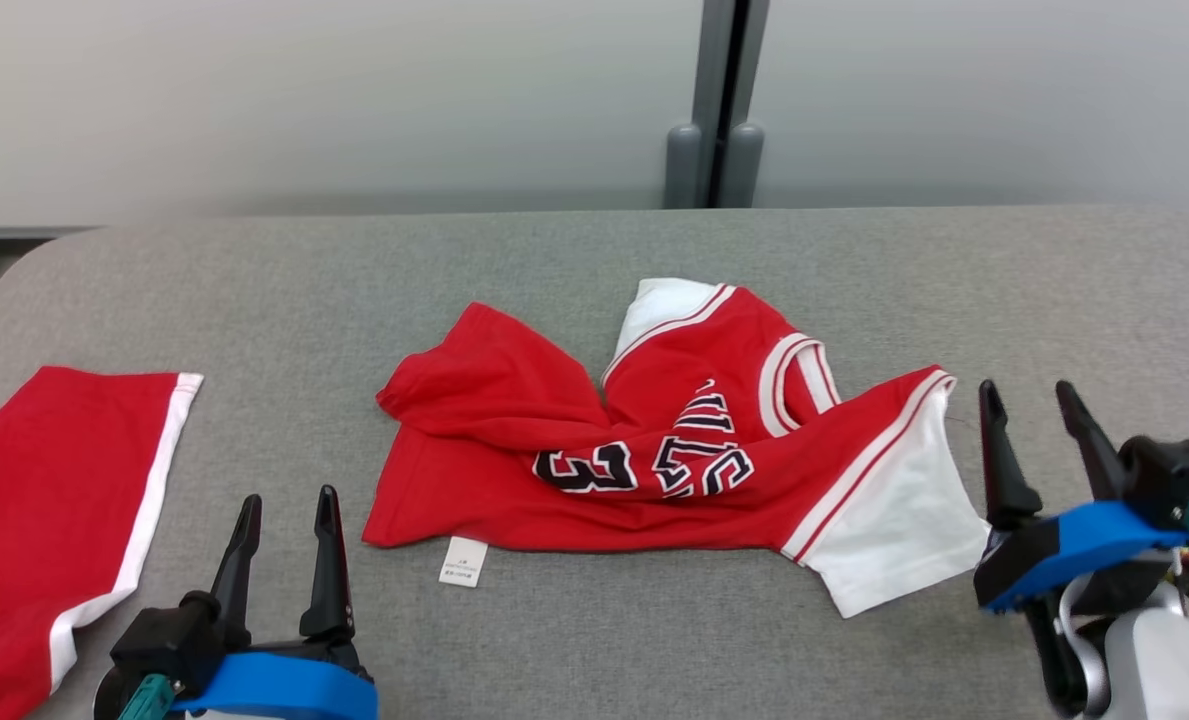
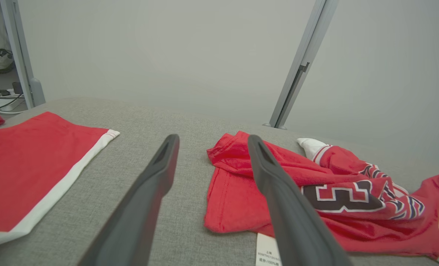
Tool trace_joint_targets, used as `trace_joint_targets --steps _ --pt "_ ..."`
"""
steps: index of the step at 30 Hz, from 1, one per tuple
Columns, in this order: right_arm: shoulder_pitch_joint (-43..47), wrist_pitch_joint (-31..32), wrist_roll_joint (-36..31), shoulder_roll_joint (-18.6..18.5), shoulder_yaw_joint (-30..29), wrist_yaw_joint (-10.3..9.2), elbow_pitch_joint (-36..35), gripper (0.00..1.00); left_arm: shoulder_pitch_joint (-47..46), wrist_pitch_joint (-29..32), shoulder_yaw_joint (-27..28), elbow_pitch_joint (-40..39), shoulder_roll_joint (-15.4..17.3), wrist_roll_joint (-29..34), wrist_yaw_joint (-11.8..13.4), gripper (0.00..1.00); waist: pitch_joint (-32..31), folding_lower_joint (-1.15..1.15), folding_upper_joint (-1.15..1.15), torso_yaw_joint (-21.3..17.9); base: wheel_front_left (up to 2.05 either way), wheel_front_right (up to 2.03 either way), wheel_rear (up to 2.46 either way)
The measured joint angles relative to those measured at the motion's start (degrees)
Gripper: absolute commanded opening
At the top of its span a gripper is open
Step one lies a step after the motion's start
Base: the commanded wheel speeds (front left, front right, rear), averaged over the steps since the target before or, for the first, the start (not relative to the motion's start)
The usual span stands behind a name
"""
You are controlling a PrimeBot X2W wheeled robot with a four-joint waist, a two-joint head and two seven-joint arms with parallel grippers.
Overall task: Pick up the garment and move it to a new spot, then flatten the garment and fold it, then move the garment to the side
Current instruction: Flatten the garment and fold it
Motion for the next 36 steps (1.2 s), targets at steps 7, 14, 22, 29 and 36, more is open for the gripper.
trace_joint_targets --steps 7,14,22,29,36 --pt "8.37 -0.69 2.44 0.04 4.93 0.00 -8.64 1.00 1.22 0.00 1.01 0.45 0.43 0.15 0.19 1.00 -2.00 0.00 0.00 -2.27 0.00 0.00 0.00" --pt "13.34 0.59 3.98 -0.01 5.43 0.00 -12.80 1.00 2.69 0.00 2.08 0.51 0.83 0.67 0.25 1.00 -2.56 -0.01 0.00 -3.56 0.00 0.00 0.00" --pt "14.13 1.12 4.54 -0.01 5.21 0.00 -14.10 1.00 2.99 0.00 1.75 0.83 0.85 0.96 0.25 1.00 -2.21 0.00 0.00 -3.44 0.00 0.00 0.00" --pt "14.12 1.48 4.81 -0.01 5.08 0.00 -14.29 1.00 2.99 0.00 1.31 1.14 0.76 1.08 0.26 1.00 -1.66 0.00 0.00 -3.06 0.00 0.00 0.00" --pt "13.78 1.60 4.92 -0.01 4.90 0.00 -13.95 1.00 2.78 0.21 0.51 1.85 0.97 1.62 0.37 1.00 -0.87 0.00 0.00 -3.08 0.00 0.00 0.00"
